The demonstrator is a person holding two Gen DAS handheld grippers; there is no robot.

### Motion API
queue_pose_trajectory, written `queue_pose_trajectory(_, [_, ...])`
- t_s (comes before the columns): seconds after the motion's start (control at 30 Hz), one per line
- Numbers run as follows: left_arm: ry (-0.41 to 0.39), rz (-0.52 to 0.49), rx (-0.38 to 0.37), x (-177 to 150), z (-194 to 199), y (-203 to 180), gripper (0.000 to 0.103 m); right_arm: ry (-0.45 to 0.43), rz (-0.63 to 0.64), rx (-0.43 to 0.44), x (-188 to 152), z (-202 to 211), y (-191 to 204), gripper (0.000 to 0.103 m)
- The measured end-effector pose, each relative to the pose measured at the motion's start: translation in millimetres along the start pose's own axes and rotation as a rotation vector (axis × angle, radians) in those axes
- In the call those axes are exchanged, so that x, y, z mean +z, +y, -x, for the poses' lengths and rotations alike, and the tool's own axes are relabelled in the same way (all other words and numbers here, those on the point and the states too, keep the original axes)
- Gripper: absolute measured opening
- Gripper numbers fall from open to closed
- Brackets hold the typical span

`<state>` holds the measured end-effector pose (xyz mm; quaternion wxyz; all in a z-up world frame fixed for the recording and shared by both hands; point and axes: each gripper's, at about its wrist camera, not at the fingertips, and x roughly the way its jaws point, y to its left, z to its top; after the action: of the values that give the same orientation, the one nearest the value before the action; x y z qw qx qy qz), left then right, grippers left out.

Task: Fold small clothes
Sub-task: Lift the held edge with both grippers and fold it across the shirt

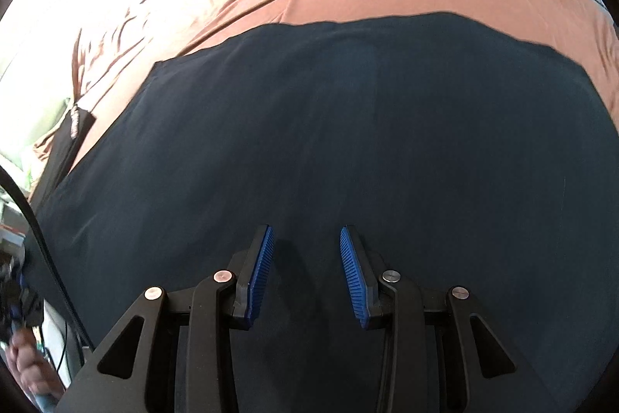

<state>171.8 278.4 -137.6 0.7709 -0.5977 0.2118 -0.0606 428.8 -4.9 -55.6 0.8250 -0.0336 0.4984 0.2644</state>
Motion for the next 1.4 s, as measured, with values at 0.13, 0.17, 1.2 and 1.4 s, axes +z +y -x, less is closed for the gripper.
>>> queue_pose_trajectory(0.13, [0.017,-0.026,-0.026,3.6,-3.9,-13.6,0.007,-0.006,0.005,0.038,-23.7,9.6,2.3,0.023])
queue_pose_trajectory(0.17, [0.020,-0.031,-0.031,4.3,-4.9,-16.7,0.007,-0.006,0.010,0.041,-27.4,11.2,2.8,0.021])
queue_pose_trajectory(1.2, [0.172,-0.243,-0.136,-22.2,-95.2,-150.6,0.007,-0.044,-0.044,0.189,-111.6,71.2,-27.6,0.009])
queue_pose_trajectory(1.4, [0.220,-0.266,-0.155,-35.2,-121.2,-173.5,0.007,-0.110,-0.126,0.188,-111.8,99.4,-66.7,0.009])
